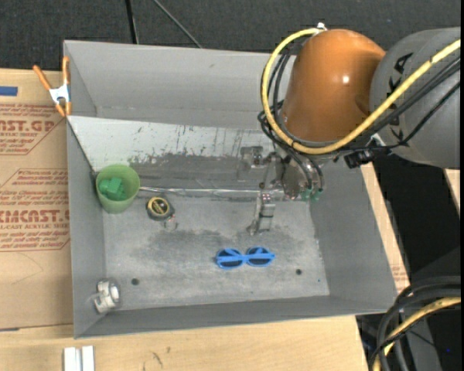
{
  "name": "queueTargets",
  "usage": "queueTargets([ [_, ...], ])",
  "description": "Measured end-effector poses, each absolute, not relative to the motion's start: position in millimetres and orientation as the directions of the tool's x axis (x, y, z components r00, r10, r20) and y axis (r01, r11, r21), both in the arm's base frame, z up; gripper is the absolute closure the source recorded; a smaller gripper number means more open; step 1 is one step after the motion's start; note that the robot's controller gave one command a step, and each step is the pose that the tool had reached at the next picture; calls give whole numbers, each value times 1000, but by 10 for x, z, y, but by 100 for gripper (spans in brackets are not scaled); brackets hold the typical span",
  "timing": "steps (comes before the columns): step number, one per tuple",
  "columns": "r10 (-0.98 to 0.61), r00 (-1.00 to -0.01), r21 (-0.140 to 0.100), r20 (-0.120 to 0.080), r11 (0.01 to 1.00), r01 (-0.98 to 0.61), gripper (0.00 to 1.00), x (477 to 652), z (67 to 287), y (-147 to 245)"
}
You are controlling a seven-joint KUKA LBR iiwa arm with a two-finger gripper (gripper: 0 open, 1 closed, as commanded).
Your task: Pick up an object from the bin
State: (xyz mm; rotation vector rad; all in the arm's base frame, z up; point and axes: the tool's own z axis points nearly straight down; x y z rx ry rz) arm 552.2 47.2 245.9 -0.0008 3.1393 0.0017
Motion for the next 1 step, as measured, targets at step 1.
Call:
queueTargets([
  [1,-163,-987,1,9,987,-163,0,4846,849,616],
])
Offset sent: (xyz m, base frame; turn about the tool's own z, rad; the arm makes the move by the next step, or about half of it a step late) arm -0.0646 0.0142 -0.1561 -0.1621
